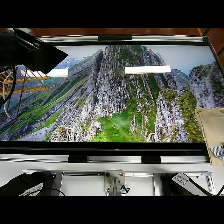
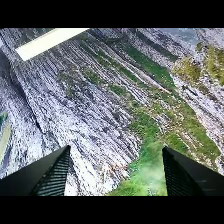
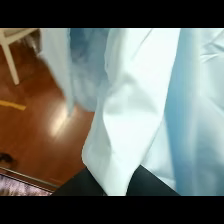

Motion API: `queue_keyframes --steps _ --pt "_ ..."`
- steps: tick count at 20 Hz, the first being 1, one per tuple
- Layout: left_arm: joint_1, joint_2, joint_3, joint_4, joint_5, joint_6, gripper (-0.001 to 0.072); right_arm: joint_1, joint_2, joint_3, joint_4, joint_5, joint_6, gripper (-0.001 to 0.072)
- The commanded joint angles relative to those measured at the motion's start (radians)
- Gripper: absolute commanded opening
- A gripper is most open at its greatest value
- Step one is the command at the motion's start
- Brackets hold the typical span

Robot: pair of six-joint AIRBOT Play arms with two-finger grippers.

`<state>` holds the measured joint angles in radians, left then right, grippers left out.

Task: Fold the shirts.

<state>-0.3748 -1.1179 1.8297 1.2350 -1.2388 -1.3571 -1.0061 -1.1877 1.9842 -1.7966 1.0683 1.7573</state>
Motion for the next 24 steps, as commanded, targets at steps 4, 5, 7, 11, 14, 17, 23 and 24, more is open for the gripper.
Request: queue_keyframes --steps 4,5,7,11,14,17,23,24 --pt "0.000 -0.001 0.000 0.001 -0.002 0.002 0.0675 0.096 -0.037 0.001 -0.249 -0.100 0.175 0.0075" --pt "0.000 -0.002 0.000 0.004 -0.002 0.002 0.0675 0.087 -0.049 0.001 -0.255 -0.102 0.176 0.0075" --pt "0.000 -0.002 0.000 0.008 -0.002 0.001 0.0675 0.061 -0.071 0.001 -0.253 -0.116 0.177 0.0075" --pt "0.000 -0.002 0.000 0.007 -0.005 -0.031 0.0675 -0.013 -0.098 0.001 -0.234 -0.134 0.179 0.0075" --pt "0.000 -0.002 0.000 0.007 -0.008 -0.054 0.0674 -0.088 -0.106 0.001 -0.200 -0.137 0.180 0.0075" --pt "0.000 -0.003 -0.011 0.007 -0.064 -0.055 0.0675 -0.176 -0.108 0.001 -0.129 -0.154 0.180 0.0075" --pt "-0.002 -0.003 -0.063 0.006 -0.106 -0.081 0.0674 -0.319 -0.114 0.001 -0.010 -0.146 0.165 0.0075" --pt "-0.002 -0.003 -0.063 0.006 -0.106 -0.081 0.0674 -0.330 -0.117 0.001 0.002 -0.141 0.150 0.0075"
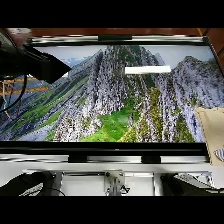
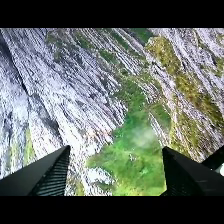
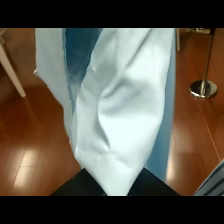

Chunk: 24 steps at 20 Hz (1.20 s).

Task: Fold the shirts.

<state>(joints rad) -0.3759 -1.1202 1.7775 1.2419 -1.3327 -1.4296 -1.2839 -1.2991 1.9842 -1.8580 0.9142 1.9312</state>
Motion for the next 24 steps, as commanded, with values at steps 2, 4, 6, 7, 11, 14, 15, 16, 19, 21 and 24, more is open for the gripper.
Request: queue_keyframes --steps 2,4,6,7,11,14,15,16,19,21,24 --pt "-0.001 0.000 -0.011 -0.002 -0.011 -0.009 0.0675 -0.067 -0.007 0.001 0.083 0.020 -0.037 0.0075" --pt "-0.001 0.000 -0.011 -0.003 -0.011 -0.009 0.0675 -0.067 -0.006 0.001 0.115 0.021 -0.057 0.0075" --pt "-0.001 0.000 -0.010 -0.010 -0.001 -0.008 0.0675 -0.059 0.005 0.001 0.206 0.025 -0.124 0.0075" --pt "-0.001 0.000 -0.010 -0.021 0.020 -0.008 0.0675 -0.046 0.014 0.001 0.230 0.047 -0.162 0.0075" --pt "-0.001 0.000 -0.010 -0.083 0.185 -0.006 0.0675 0.053 0.057 0.001 0.294 0.171 -0.236 0.0075" --pt "-0.001 0.000 -0.010 -0.123 0.299 0.034 0.0674 0.183 0.097 0.001 0.311 0.245 -0.271 0.0076" --pt "-0.001 0.000 -0.010 -0.126 0.331 0.044 0.0674 0.240 0.110 0.001 0.317 0.270 -0.282 0.0076" --pt "-0.001 0.000 -0.010 -0.128 0.356 0.055 0.0673 0.296 0.119 0.001 0.322 0.292 -0.301 0.0076" --pt "0.000 0.000 -0.010 -0.145 0.418 0.060 0.0664 0.492 0.133 0.001 0.427 0.388 -0.357 0.0076" --pt "-0.001 0.000 -0.010 -0.171 0.460 0.065 0.0599 0.651 0.127 0.000 0.563 0.444 -0.412 0.0076" --pt "-0.001 0.000 -0.010 -0.226 0.497 0.162 0.0627 0.967 0.100 0.000 0.728 0.492 -0.516 0.0076"
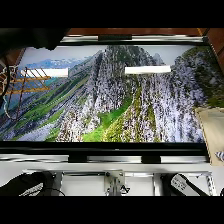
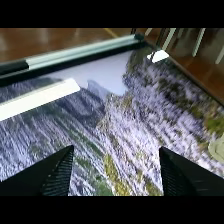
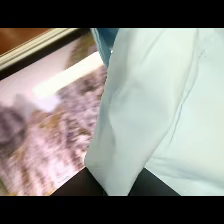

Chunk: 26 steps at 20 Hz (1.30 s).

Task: Fold the shirts.

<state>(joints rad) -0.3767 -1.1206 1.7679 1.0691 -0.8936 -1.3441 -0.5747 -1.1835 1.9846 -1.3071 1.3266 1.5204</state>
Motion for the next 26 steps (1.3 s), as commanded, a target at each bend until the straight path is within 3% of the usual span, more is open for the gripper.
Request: queue_keyframes --steps 1,6,10,14,16,24,26 --pt "0.000 0.000 0.000 -0.072 0.055 0.119 0.0628 0.375 -0.030 0.000 0.197 0.093 -0.127 0.0076" --pt "0.000 0.000 0.000 -0.083 0.055 0.163 0.0678 0.941 -0.129 0.000 0.146 0.089 -0.241 0.0077" --pt "0.000 0.000 0.000 -0.083 0.056 0.235 0.0677 1.163 -0.222 0.000 0.095 0.068 -0.248 0.0077" --pt "0.000 0.003 0.000 -0.043 0.055 0.286 0.0667 1.202 -0.268 0.000 0.092 0.060 -0.251 0.0077" --pt "0.000 0.005 0.000 0.026 0.056 0.285 0.0601 1.189 -0.267 0.000 0.093 0.050 -0.251 0.0077" --pt "0.000 -0.011 0.000 0.143 0.060 0.282 0.0600 1.188 -0.267 0.000 0.200 0.053 -0.290 0.0077" --pt "-0.005 -0.031 0.000 0.136 0.108 0.236 0.0574 1.189 -0.267 0.000 0.214 0.057 -0.292 0.0076"
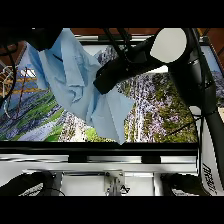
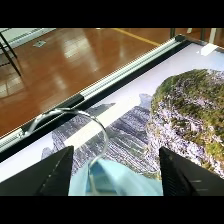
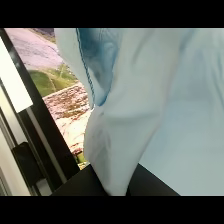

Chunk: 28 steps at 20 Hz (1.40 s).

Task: Fold the shirts.

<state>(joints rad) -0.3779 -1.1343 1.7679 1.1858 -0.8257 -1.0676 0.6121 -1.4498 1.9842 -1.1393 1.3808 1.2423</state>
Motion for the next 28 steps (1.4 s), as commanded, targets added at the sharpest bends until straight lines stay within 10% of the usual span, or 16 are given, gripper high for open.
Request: queue_keyframes --steps 1,5,7,8,10,12,18,28 --pt "-0.006 -0.024 0.000 0.019 0.080 -0.055 0.0466 0.003 -0.001 0.001 0.047 0.009 -0.014 0.0077" --pt "-0.041 -0.044 0.000 -0.015 0.244 -0.082 0.0435 0.003 -0.001 0.000 0.039 0.033 -0.014 0.0077" --pt "-0.062 -0.045 0.000 -0.015 0.290 -0.077 0.0078 0.003 -0.001 0.000 0.024 0.034 -0.014 0.0077" --pt "-0.068 -0.044 0.000 -0.015 0.313 -0.078 0.0053 0.003 -0.001 0.000 0.014 0.034 -0.014 0.0079" --pt "-0.071 -0.044 0.000 -0.014 0.334 -0.077 0.0053 0.003 -0.001 0.000 0.008 0.033 -0.014 0.0186" --pt "-0.070 -0.044 0.000 -0.005 0.336 -0.077 0.0052 0.001 0.005 0.001 0.002 0.034 -0.014 0.0465" --pt "-0.069 -0.040 0.000 0.005 0.347 -0.078 0.0052 0.001 0.075 0.001 -0.186 0.135 0.006 0.0472" --pt "-0.069 -0.039 0.000 0.005 0.396 -0.078 0.0051 0.001 -0.014 0.000 -0.024 0.023 0.057 0.0473"
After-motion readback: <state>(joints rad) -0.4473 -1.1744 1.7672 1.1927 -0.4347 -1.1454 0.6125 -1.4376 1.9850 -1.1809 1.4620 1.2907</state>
